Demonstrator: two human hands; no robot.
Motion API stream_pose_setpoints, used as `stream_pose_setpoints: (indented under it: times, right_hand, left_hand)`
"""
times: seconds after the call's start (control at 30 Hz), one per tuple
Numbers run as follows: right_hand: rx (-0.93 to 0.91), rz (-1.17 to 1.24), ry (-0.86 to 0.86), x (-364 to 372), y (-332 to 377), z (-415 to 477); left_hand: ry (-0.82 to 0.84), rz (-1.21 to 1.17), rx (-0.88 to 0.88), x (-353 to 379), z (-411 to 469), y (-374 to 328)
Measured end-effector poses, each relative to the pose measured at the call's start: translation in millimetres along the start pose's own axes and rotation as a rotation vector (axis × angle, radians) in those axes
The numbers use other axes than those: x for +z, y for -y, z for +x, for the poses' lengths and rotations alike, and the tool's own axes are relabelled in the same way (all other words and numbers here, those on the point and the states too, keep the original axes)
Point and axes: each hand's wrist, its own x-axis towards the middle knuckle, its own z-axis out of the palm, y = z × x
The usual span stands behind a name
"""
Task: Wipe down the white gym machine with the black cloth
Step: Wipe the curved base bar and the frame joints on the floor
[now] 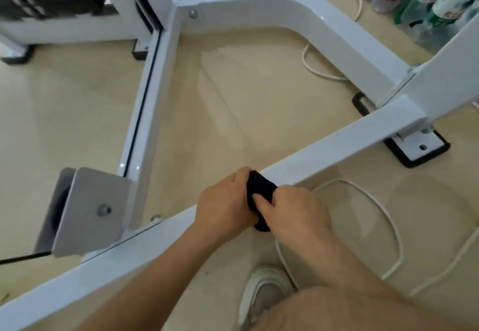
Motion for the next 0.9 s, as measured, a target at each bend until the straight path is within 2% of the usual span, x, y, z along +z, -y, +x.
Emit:
stream_pose_setpoints:
  times: [0.03,0.13,0.2,0.23,0.33,0.43,0.53,0.67,0.73,0.8,0.87,0.9]
  right_hand:
    - [-0.094,-0.034,-0.023,7.6,12.7,-4.7]
    - [-0.539,0.003,-0.257,41.4,47.7,-19.3]
    - [-0.734,-0.020,-0.212,70.1,64.2,-25.4]
    - [-0.788,-0.083,-0.157,82.3,65.6,-25.7]
    - [-0.865,-0.213,-0.196,94.1,51.6,-12.2]
    - [-0.848,-0.306,-0.302,80.8,19.0,9.1]
    - [-0.789,-0.381,-0.426,45.3,-34.6,26.4]
    - [-0.590,-0.441,-0.388,-18.3,-113.6,46.0]
    - [-0.367,-0.318,-0.439,-38.0,-135.6,47.7]
    - [-0.153,-0.097,-0.605,-52.8,-141.6,41.6]
    - [-0.113,-0.004,-0.784,-52.7,-134.5,34.7]
    - [-0.169,-0.011,-0.793,-43.5,-124.0,31.6]
  left_hand:
    - [-0.008,0.033,-0.052,-1.2,-16.5,20.4]
    - [-0.061,0.165,-0.138,-7.9,-58.6,68.5]
    - [-0.050,0.233,-0.102,-9.1,-74.0,85.0]
    - [-0.026,0.261,-0.076,-7.7,-76.4,88.3]
    - [-0.011,0.245,-0.038,-3.6,-68.9,84.5]
    - [-0.037,0.253,0.013,7.1,-42.2,65.2]
    - [-0.091,0.223,0.091,14.7,-1.2,13.7]
    - [-0.168,0.080,0.145,7.7,54.5,-81.3]
    - [-0.122,0.034,0.213,5.5,78.0,-117.0]
    - [-0.084,-0.019,0.286,2.9,91.0,-133.4]
    - [-0.171,-0.059,0.341,4.8,85.5,-126.4]
    - [-0.245,-0.084,0.359,7.3,76.8,-112.9]
